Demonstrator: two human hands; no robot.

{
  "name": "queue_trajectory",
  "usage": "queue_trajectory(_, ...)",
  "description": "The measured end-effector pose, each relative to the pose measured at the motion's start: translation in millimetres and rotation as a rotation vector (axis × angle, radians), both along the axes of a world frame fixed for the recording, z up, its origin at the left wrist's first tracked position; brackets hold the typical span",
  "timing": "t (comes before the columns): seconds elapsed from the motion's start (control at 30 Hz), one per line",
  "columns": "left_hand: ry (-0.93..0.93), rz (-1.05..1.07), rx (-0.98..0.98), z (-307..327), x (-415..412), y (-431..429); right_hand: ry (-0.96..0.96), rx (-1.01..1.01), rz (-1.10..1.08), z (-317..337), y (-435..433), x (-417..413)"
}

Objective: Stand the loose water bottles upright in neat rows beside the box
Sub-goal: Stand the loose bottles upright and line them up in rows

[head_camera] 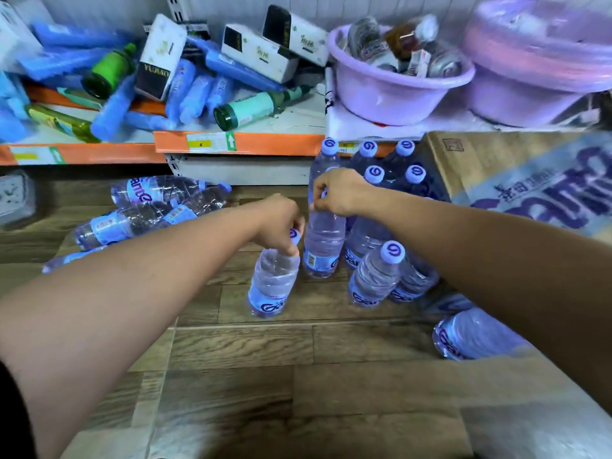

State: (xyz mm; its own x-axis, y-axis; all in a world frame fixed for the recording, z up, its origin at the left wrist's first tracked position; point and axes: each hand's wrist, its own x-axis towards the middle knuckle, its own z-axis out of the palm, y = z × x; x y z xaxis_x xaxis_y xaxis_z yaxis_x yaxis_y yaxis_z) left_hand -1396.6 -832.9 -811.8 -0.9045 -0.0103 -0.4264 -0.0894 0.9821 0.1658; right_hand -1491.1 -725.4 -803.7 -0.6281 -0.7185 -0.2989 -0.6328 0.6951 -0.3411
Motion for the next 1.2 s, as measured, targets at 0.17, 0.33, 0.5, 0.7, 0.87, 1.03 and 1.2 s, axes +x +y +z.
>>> queue_trajectory(0.17,0.126,-0.102,0.043,-1.3,-7.0,19.2,-0.085,0.084,-0.070,4.7,12.9,-7.4)
queue_trajectory(0.33,0.149,-0.175,0.083,-4.1,-3.2,27.0,-0.245,0.105,-0.116,9.1,15.4,-7.2)
queue_trajectory(0.5,0.118,-0.236,0.096,-4.7,1.8,28.9,-0.311,0.135,-0.089,5.1,14.2,-10.8)
queue_trajectory(0.7,0.148,-0.315,0.153,-9.4,4.7,33.0,-0.317,0.071,-0.146,4.0,17.6,-11.0)
queue_trajectory(0.87,0.167,-0.421,0.120,-18.2,2.7,43.1,-0.061,0.105,-0.073,3.1,14.6,-9.7)
queue_trajectory(1.03,0.099,-0.378,0.091,-11.7,-3.3,49.8,-0.264,0.070,-0.135,5.2,18.2,-13.3)
queue_trajectory(1.2,0.116,-0.395,-0.067,-6.7,2.9,54.7,-0.410,-0.017,-0.218,7.4,18.9,-13.5)
